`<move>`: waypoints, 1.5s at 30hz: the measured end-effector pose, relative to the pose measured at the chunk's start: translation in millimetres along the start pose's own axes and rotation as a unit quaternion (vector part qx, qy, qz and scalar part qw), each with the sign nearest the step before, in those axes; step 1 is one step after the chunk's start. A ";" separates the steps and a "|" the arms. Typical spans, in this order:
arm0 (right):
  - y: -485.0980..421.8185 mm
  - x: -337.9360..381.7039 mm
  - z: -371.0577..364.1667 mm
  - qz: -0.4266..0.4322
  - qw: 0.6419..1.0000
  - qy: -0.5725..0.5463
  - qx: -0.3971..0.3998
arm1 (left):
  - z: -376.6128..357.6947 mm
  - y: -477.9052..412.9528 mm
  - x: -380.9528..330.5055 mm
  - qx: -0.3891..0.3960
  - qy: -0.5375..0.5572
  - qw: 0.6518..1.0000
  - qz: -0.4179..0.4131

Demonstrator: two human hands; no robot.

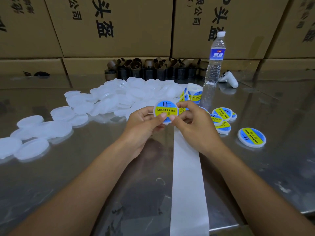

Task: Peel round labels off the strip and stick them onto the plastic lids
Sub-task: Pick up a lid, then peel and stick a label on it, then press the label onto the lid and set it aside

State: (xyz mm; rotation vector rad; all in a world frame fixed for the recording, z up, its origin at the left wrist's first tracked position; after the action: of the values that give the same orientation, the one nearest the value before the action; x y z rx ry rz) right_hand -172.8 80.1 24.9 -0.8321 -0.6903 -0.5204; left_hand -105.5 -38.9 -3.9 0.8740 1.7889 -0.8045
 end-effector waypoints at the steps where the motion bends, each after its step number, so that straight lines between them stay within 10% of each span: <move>1: -0.1 0.6 0.0 0.002 1.000 -0.002 0.002 | 0.4 0.0 -0.1 -0.004 0.001 1.000 -0.002; 16: -3.5 -3.9 2.8 -0.032 0.998 -0.045 -0.006 | -0.8 1.2 -1.2 -0.008 0.002 1.000 0.003; 24: -6.6 -33.4 41.0 -0.144 0.961 -0.049 -0.232 | 13.7 -2.7 -3.1 -0.082 -0.072 0.994 -0.018; 34: -1.2 -82.6 46.0 -0.355 0.883 -0.119 -0.282 | 24.9 -9.4 -12.2 -0.129 -0.292 0.940 -0.119; 45: -0.9 -62.9 53.3 -0.288 0.902 -0.054 -0.318 | 45.9 -14.4 -15.9 -0.179 -0.452 0.871 -0.074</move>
State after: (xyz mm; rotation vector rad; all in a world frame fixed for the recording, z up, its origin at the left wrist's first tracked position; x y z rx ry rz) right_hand -233.8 131.9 5.2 -1.2763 -0.8885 -1.2892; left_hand -91.7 -87.6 -2.1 0.0493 1.0935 -0.7618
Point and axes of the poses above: each hand's wrist, its own y-axis away from the middle knuckle, its own z-axis out of the back of the hand, x = y × z, the point moved 6 cm from there along -y, towards the middle knuckle, and after that the axes turned 8 degrees about y, right-handed, at the moved point
